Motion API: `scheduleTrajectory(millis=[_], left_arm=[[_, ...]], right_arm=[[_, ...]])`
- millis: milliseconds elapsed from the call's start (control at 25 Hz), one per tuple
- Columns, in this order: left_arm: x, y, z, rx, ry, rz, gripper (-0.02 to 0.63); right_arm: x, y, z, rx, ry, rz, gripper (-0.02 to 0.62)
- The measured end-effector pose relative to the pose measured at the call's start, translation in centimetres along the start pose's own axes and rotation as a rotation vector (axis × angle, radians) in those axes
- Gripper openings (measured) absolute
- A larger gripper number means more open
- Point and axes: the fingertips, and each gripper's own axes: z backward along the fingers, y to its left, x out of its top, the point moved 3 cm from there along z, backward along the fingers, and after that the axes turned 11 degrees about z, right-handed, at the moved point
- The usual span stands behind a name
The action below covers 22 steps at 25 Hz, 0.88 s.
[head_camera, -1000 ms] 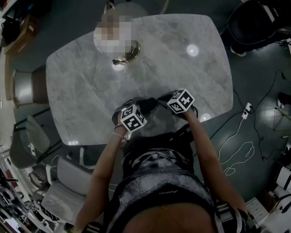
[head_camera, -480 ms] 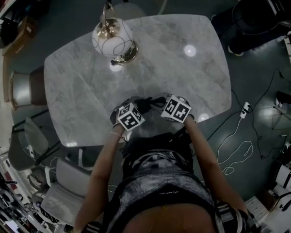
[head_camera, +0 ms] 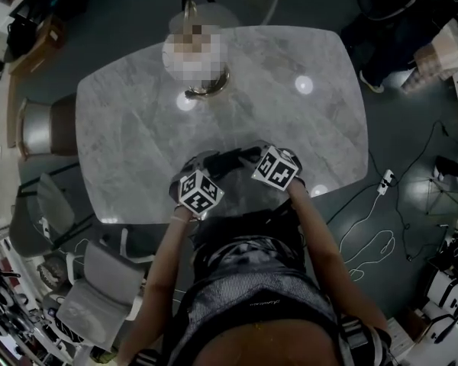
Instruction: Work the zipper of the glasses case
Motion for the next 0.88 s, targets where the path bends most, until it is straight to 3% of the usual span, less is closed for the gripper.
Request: scheduleTrajectory(millis=[80, 240, 360, 480, 720, 880], left_arm=[[-0.8, 0.2, 1.1, 0.011, -0.012, 0.034, 0.255], [-1.4, 0.8, 1.8, 0.021, -0.041, 0.071, 0.183], [-0.3, 0.9, 2.4, 0.039, -0.079, 0.037, 0.114], [0.0, 0.8, 1.7, 0.027, -0.066, 0.011, 0.066], [0.0, 2.8, 0.7, 0.028, -0.099, 0.090, 0.052], [0.3, 3.7, 0.3, 0.064, -0.102, 0.063, 0.029]], right_arm=[[0.1, -0.4, -0.2, -0.001, -0.005, -0.012, 0.064], [0.6, -1.0, 0.0, 0.000, -0.009, -0.049, 0.064], [0.9, -1.3, -0.2, -0.020, -0.010, -0.055, 0.064], [1.1, -2.0, -0.3, -0.047, -0.012, -0.066, 0.064], [1.2, -3.4, -0.9, -0.137, -0.005, -0.057, 0.064], [1.5, -3.3, -0.8, -0.169, 0.006, -0.019, 0.064]])
